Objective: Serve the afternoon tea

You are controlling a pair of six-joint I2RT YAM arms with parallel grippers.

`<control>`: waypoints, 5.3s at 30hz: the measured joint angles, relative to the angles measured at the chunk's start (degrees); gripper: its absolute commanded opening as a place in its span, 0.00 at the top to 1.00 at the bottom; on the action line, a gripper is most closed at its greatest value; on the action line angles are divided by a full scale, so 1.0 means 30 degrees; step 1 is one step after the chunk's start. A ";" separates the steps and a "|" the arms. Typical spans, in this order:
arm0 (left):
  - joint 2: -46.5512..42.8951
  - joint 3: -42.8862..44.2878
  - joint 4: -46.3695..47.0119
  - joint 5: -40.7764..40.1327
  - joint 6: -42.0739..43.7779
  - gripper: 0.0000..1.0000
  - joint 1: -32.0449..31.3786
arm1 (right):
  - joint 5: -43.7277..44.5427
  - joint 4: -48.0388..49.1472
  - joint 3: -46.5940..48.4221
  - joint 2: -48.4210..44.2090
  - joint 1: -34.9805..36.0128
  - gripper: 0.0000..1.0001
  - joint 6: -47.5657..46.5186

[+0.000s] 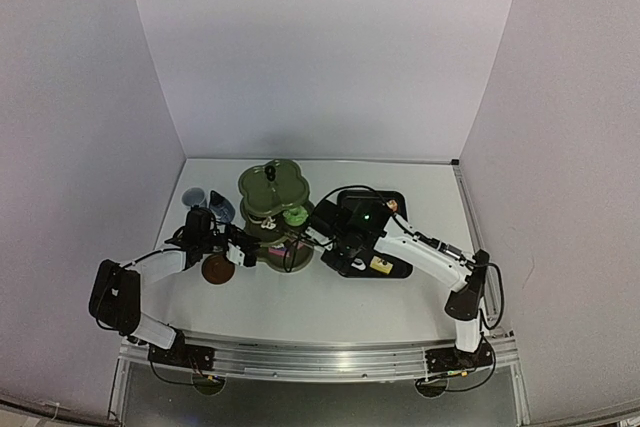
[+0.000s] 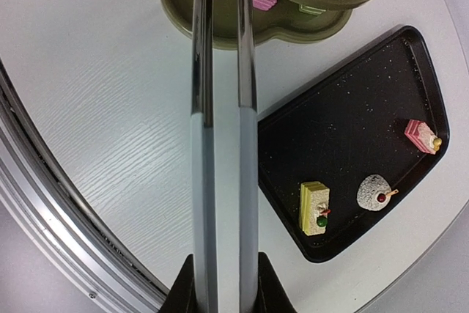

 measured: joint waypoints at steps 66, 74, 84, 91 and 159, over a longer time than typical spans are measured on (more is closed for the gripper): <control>0.0358 0.3045 0.1304 -0.0762 -1.2092 0.34 -0.4138 | -0.2799 0.0486 -0.0233 0.0442 -0.1798 0.73 -0.0147; 0.0357 0.3045 0.0823 -0.1000 -1.1784 0.34 -0.4138 | -0.2749 0.0464 -0.0727 -0.0562 -0.1815 0.74 0.0172; 0.0357 0.3045 0.0772 -0.1201 -1.1368 0.35 -0.4138 | -0.2703 0.0436 -0.1594 -0.1305 -0.1815 0.76 0.0848; 0.0357 0.3045 0.0691 -0.1515 -1.1007 0.35 -0.4138 | -0.2608 0.0336 -0.1678 -0.1919 -0.1815 0.78 0.1189; -0.8488 -0.1574 -0.2250 -0.7010 -2.1144 0.30 -0.4138 | -0.2938 0.0395 -1.4989 -0.8488 -0.7484 0.76 1.2135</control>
